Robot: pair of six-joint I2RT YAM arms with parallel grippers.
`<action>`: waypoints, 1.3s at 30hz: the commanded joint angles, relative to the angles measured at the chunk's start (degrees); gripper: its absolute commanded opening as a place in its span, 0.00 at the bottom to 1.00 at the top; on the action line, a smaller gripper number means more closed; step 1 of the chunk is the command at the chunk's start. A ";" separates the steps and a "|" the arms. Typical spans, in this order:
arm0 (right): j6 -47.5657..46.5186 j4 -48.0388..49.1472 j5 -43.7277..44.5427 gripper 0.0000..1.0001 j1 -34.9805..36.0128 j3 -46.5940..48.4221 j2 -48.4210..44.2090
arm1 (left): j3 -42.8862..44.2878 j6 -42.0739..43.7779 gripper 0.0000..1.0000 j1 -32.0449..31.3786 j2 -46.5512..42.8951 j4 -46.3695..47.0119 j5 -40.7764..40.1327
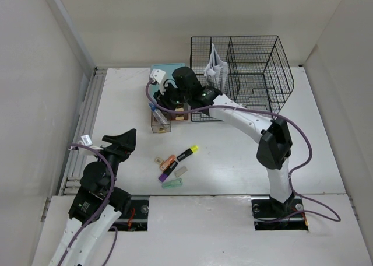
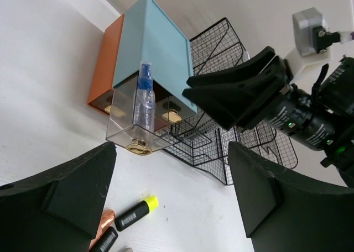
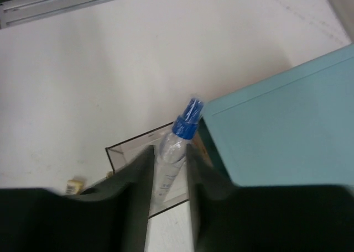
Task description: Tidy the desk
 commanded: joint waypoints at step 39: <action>-22.54 -30.27 -14.52 0.00 1.10 13.22 10.97 | -0.79 -0.23 0.77 -0.33 -1.82 0.31 0.20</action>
